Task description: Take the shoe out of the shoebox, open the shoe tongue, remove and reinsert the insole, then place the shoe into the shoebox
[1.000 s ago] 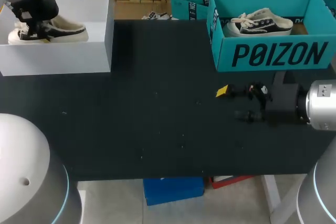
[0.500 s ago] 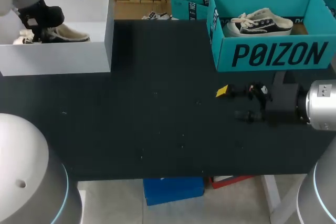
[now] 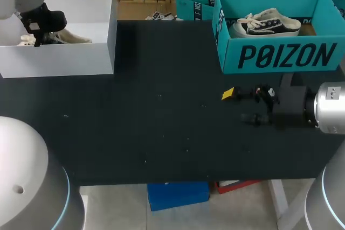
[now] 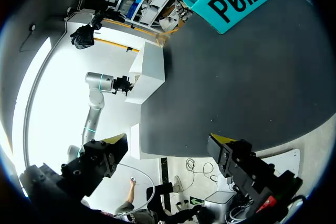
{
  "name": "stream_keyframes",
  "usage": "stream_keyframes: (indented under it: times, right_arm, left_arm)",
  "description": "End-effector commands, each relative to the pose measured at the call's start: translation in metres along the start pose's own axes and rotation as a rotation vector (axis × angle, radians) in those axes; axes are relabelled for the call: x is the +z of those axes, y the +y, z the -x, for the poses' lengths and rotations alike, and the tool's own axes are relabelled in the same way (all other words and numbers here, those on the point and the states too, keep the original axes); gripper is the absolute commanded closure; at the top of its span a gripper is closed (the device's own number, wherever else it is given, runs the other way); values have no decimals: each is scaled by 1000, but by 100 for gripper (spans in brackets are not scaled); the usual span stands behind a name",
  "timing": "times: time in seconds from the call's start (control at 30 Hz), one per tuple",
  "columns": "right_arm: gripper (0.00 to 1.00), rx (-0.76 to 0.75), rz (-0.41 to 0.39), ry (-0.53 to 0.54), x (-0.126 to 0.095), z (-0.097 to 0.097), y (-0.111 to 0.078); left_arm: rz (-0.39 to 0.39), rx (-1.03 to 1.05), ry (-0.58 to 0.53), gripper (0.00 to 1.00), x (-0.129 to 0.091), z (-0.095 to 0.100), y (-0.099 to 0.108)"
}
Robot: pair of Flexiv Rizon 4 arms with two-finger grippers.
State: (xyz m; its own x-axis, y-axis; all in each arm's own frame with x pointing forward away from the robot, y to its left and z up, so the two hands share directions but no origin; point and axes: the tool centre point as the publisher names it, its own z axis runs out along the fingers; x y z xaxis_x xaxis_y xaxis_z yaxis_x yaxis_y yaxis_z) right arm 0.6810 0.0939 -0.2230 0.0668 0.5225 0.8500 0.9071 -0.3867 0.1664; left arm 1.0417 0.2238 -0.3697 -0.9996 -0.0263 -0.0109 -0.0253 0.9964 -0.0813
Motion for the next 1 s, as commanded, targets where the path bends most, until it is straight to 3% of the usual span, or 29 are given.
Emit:
stream_keyframes:
  times: [0.03, 0.1, 0.13, 0.17, 0.27, 0.5, 0.8, 1.0]
  right_arm:
    - [0, 0, 0, 0, 0, 0, 0]
    - [0, 0, 0, 0, 0, 0, 0]
    - [0, 0, 0, 0, 0, 0, 0]
    - [0, 0, 0, 0, 0, 0, 0]
    - [0, 0, 0, 0, 0, 0, 0]
    - [0, 0, 0, 0, 0, 0, 0]
    - [0, 0, 0, 0, 0, 0, 0]
    - [0, 0, 0, 0, 0, 0, 0]
  left_arm:
    - [-6, 6, 2, 68, -1, 1, 0]
    - [-7, 9, 1, 51, -2, 1, 0]
    - [-9, 12, 0, 22, -3, 1, -1]
    - [-10, 13, -1, 13, -5, 1, -2]
    - [-13, 13, -6, 21, -11, 3, -5]
    - [-20, 15, -16, 23, -29, 8, -14]
    - [-7, 24, -44, 14, -73, 12, -28]
    - [11, 40, -28, 7, -103, 4, -44]
